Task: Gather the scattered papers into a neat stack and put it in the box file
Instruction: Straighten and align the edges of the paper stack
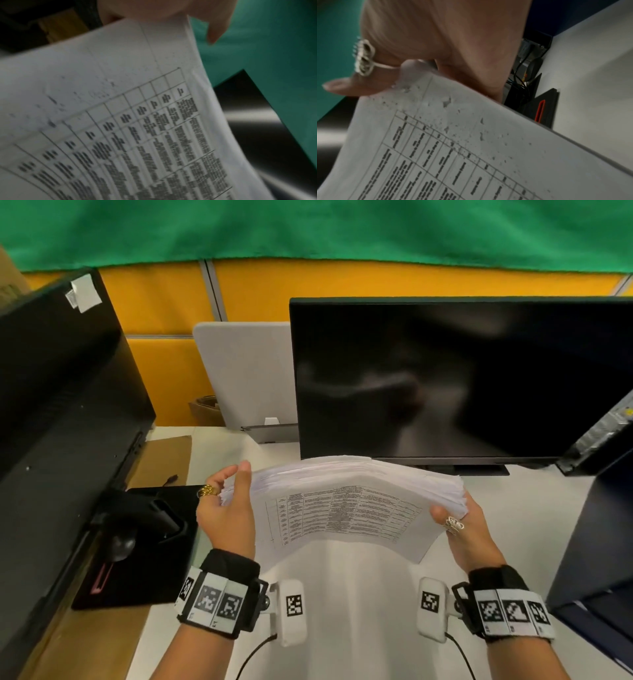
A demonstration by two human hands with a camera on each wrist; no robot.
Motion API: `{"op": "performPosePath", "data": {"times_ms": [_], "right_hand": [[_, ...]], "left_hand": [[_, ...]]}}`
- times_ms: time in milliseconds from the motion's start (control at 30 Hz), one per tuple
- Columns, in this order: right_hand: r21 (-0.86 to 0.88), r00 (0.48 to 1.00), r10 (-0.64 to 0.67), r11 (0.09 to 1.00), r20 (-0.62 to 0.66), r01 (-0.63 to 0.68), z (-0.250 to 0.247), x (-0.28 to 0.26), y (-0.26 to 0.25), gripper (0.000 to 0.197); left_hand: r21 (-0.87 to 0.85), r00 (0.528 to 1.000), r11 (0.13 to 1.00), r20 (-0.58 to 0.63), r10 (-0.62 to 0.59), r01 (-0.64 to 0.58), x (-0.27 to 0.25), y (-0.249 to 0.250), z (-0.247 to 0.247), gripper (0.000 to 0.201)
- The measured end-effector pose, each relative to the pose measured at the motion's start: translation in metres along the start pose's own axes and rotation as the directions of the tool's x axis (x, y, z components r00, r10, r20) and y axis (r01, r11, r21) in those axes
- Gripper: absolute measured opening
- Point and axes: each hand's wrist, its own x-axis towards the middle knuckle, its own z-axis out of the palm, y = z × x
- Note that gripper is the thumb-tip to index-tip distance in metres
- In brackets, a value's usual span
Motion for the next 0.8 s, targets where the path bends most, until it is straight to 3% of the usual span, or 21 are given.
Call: {"op": "performPosePath", "data": {"times_ms": [67, 233, 433, 533, 667, 733, 800], "right_hand": [[-0.038, 0.999, -0.039, 0.999, -0.024, 0.038, 0.001, -0.002, -0.007, 0.088], [-0.126, 0.980, -0.173, 0.979, -0.098, 0.160, 0.007, 0.000, -0.032, 0.056], [-0.277, 0.970, -0.127, 0.958, -0.208, 0.066, 0.014, 0.009, -0.027, 0.013], [-0.260, 0.963, -0.104, 0.965, -0.250, 0.036, 0.014, 0.010, -0.025, 0.011], [-0.246, 0.962, -0.089, 0.969, -0.258, 0.024, 0.018, 0.010, -0.028, 0.020], [-0.250, 0.957, -0.104, 0.968, -0.272, 0.034, 0.020, 0.010, -0.027, 0.011], [-0.211, 0.958, -0.102, 0.976, -0.266, 0.045, 0.020, 0.010, -0.029, 0.003]], "left_hand": [[0.012, 0.999, 0.999, -0.042, -0.034, 0.035, 0.003, 0.001, 0.003, 0.020], [0.104, 0.997, 0.995, -0.068, 0.021, -0.014, 0.010, 0.001, 0.002, 0.019], [0.145, 0.999, 0.989, -0.009, 0.034, -0.032, 0.016, 0.002, -0.001, 0.021], [0.201, 0.998, 0.978, 0.024, 0.055, -0.059, 0.019, 0.003, -0.002, 0.029], [0.211, 0.995, 0.973, 0.049, 0.081, -0.090, 0.016, 0.003, -0.001, 0.018], [0.227, 0.993, 0.967, 0.061, 0.101, -0.112, 0.016, 0.002, -0.001, 0.011], [0.244, 0.992, 0.962, 0.058, 0.115, -0.126, 0.019, 0.000, 0.000, 0.016]]}}
